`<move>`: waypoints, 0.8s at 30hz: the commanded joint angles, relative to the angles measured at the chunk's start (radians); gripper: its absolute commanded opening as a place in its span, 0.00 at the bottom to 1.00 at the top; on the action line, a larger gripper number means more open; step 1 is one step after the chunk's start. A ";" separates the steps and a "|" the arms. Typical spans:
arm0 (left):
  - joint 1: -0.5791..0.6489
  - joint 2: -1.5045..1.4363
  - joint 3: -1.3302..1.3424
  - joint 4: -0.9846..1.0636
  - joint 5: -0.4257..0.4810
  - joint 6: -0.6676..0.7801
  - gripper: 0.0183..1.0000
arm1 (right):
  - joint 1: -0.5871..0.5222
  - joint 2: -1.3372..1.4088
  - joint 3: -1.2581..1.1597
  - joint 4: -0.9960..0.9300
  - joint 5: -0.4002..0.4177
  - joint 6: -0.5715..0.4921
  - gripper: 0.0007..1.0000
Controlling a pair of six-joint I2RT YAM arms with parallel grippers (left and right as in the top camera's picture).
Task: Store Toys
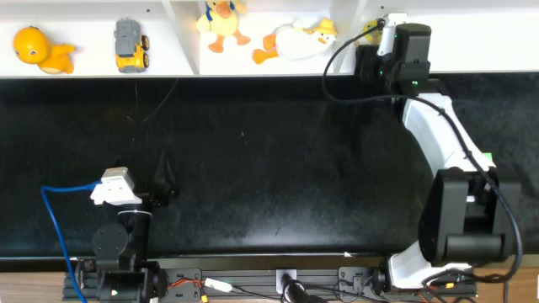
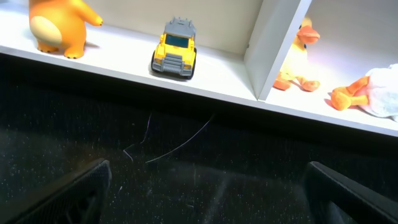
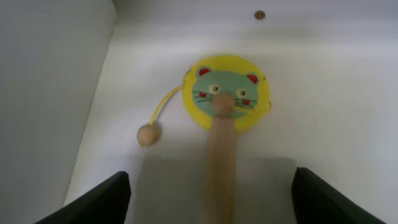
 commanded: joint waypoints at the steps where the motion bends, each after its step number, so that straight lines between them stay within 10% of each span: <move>1: 0.010 -0.010 -0.009 0.005 0.013 -0.007 1.00 | -0.003 -0.095 0.003 -0.069 -0.006 0.020 0.85; 24: 0.010 -0.010 -0.009 0.005 0.013 -0.007 1.00 | 0.101 -0.499 0.003 -0.806 0.131 0.257 1.00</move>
